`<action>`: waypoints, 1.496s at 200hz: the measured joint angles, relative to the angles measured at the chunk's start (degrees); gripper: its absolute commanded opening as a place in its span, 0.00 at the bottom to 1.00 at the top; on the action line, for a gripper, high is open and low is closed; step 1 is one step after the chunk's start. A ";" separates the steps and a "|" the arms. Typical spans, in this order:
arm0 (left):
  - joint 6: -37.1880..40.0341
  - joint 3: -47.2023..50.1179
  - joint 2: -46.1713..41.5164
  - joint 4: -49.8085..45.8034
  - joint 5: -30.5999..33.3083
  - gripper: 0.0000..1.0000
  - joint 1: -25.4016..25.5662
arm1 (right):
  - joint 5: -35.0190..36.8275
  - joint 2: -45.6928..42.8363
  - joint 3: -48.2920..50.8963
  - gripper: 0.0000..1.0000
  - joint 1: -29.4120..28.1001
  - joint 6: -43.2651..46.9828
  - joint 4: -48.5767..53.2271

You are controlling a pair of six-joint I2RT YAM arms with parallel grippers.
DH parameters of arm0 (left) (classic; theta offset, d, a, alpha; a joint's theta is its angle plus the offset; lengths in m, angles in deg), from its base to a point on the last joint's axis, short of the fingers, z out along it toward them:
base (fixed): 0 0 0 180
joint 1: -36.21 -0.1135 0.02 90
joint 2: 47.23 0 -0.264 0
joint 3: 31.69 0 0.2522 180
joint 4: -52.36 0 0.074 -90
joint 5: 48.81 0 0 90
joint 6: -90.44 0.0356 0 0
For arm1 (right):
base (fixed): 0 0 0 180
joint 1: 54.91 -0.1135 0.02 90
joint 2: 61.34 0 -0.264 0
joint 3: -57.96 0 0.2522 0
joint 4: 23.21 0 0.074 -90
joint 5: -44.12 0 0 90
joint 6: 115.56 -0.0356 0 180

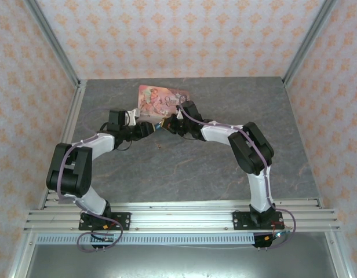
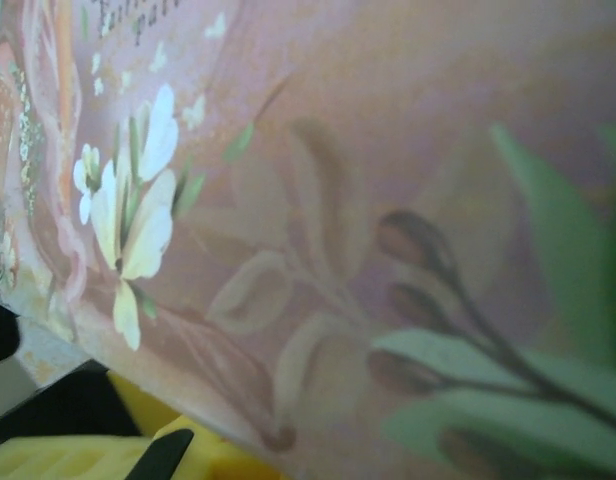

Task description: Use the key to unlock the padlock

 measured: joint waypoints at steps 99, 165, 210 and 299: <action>-17.16 1.90 8.02 22.47 -0.92 0.47 0.00 | -1.95 -0.02 -0.87 0.00 0.70 -4.85 -0.35; -20.98 2.71 9.33 28.81 -2.49 0.42 0.81 | -1.97 -0.02 -3.15 0.00 1.05 -8.11 2.93; -21.49 2.71 9.35 29.62 -4.07 0.24 1.18 | -1.97 -0.02 -4.00 0.00 1.33 -9.57 4.37; -21.51 2.71 9.35 29.49 -4.50 0.39 1.51 | -1.97 -0.02 -5.55 0.00 1.42 -9.99 8.66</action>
